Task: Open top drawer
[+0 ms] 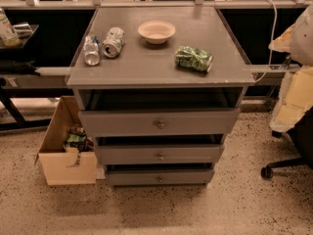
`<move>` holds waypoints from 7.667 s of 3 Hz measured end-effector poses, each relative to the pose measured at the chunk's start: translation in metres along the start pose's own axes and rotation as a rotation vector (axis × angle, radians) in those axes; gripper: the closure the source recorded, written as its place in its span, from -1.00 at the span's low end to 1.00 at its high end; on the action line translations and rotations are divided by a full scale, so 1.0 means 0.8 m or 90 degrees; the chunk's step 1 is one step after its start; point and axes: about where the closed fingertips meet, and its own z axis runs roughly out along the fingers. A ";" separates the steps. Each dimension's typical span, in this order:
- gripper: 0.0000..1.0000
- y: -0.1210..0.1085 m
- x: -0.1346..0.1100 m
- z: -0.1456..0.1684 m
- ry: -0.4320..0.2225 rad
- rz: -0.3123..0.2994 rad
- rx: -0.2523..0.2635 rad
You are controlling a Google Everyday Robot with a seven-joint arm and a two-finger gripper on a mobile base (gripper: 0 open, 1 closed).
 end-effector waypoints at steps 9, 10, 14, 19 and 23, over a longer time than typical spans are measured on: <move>-1.00 -0.011 -0.049 0.383 -0.063 -0.169 -0.063; -1.00 -0.034 -0.046 0.408 -0.065 -0.169 -0.043; -0.62 -0.088 -0.061 0.485 -0.051 -0.165 -0.071; 1.00 -0.085 -0.064 0.477 -0.047 -0.173 -0.090; -0.28 -0.074 -0.070 0.473 -0.057 -0.185 -0.104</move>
Offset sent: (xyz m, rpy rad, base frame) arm 0.0120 0.0456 -0.0981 0.0030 0.0301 0.2375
